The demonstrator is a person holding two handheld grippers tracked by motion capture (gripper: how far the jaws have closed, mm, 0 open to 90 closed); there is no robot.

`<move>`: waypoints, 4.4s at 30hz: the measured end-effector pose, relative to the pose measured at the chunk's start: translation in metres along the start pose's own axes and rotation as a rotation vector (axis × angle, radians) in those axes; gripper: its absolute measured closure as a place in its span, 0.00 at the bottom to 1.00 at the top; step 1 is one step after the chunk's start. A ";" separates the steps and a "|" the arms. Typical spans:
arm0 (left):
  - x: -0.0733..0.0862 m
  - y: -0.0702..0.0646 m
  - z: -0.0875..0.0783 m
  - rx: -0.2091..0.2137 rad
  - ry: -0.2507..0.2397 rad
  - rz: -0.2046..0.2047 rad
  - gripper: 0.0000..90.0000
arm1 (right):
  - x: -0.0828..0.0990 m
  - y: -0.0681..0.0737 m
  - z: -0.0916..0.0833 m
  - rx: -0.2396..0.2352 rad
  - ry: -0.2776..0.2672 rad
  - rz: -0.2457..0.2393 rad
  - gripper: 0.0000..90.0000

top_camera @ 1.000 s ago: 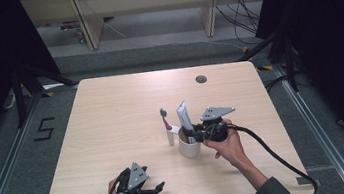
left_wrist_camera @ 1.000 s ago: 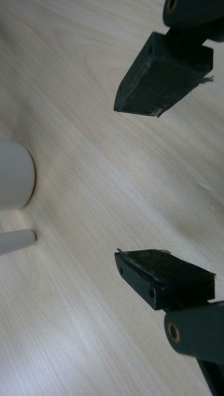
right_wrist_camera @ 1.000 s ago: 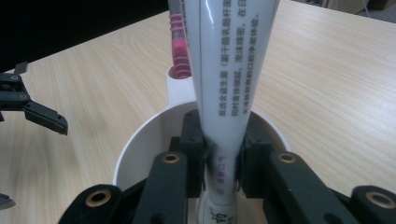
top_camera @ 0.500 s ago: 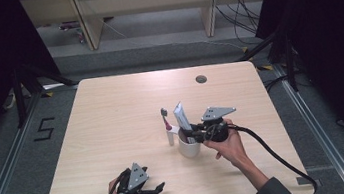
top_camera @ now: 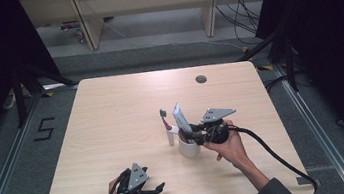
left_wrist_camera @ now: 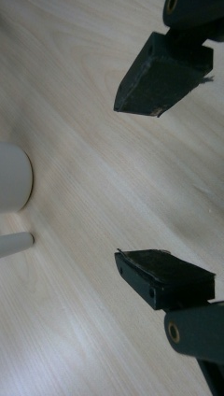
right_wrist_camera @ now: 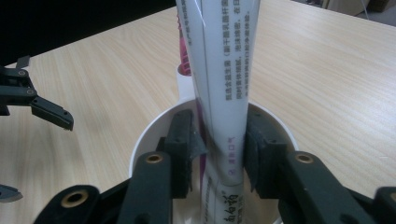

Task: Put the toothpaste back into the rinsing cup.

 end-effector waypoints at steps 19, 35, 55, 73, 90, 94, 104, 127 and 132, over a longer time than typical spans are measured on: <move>0.001 0.001 0.000 -0.009 0.009 0.009 0.25 | -0.005 -0.002 -0.009 -0.010 -0.038 0.014 0.63; 0.000 0.000 0.000 0.000 0.000 0.002 0.25 | -0.013 -0.005 -0.023 -0.003 -0.079 0.013 0.55; 0.000 0.000 0.000 -0.002 0.000 0.001 0.25 | -0.016 -0.015 -0.047 0.032 -0.095 0.031 0.49; 0.002 0.002 -0.001 -0.006 0.019 0.016 0.25 | -0.010 -0.037 -0.083 0.095 -0.126 0.051 0.45; -0.001 0.002 0.000 -0.017 -0.017 -0.017 0.25 | 0.004 -0.046 -0.109 0.184 -0.106 0.031 0.39; 0.000 0.002 -0.001 -0.015 -0.001 -0.010 0.25 | 0.006 -0.045 -0.117 0.196 -0.110 0.029 0.37; 0.001 0.003 -0.002 -0.022 0.005 0.001 0.25 | 0.018 -0.059 -0.130 0.226 -0.120 0.069 0.35; 0.000 0.002 -0.002 -0.018 -0.007 0.004 0.25 | 0.062 -0.067 -0.151 0.281 -0.067 0.132 0.27; 0.001 0.002 -0.002 -0.017 -0.005 0.005 0.25 | 0.072 -0.067 -0.154 0.286 -0.050 0.138 0.25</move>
Point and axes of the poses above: each handheld gripper's, and its own axes: z roughly forward along the jaws, x roughly out of its underside, y roughly to its left, the point moved 7 cm from there along z, roughly forward along the jaws, and after that the axes turned 12 degrees about z, right-handed, at the moved point
